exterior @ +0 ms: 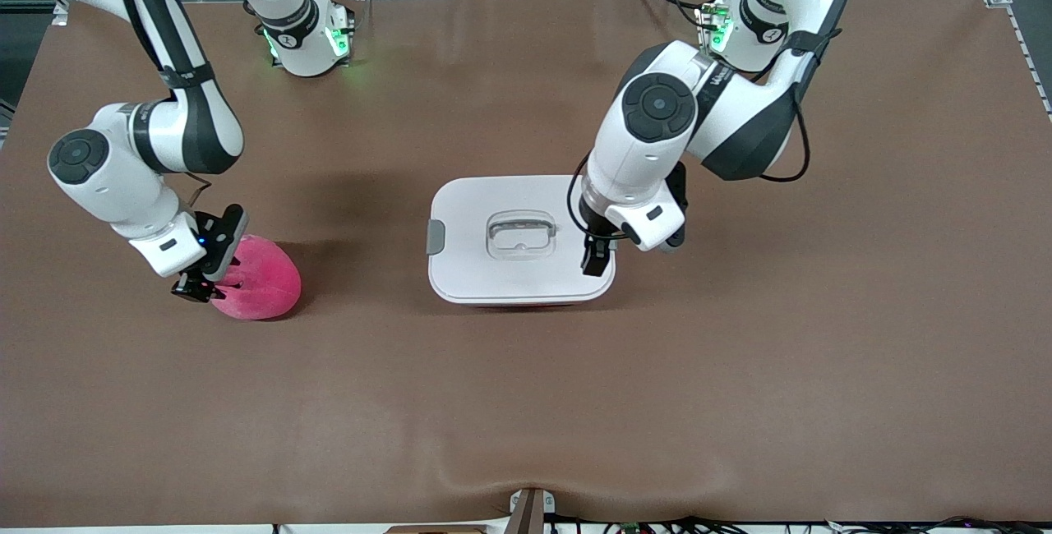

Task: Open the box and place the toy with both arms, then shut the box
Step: 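Grasp the lid handle with the left gripper while the right gripper grips the plush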

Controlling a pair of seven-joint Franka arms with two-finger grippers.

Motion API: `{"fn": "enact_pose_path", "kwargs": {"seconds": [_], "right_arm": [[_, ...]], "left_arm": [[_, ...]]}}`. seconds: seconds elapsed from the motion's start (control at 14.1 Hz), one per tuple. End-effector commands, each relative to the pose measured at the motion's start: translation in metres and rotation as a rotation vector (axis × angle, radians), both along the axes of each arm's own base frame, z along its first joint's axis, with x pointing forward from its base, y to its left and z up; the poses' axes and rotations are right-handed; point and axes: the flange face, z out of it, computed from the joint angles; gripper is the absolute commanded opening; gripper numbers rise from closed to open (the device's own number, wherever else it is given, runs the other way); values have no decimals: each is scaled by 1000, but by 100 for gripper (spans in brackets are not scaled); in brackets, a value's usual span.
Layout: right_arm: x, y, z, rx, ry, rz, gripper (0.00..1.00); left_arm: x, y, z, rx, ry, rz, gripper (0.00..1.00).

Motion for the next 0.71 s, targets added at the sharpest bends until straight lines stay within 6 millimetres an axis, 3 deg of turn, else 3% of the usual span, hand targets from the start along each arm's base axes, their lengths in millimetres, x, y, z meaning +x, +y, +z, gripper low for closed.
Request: {"fn": "enact_pose_path", "kwargs": {"seconds": [0.0,0.35,0.64], "right_arm": [[-2,-5,-4,3,-2,-10,0],[-1,13,-2,0,-7,32,0],[-1,10,5,9,-8,-19,0]], "left_arm": [[-2,-18,-6,-11,-3,81,100],[-18,-50,-28,-8,11,167,100],[-35,-74,-37,-6,6,174,100]]}}
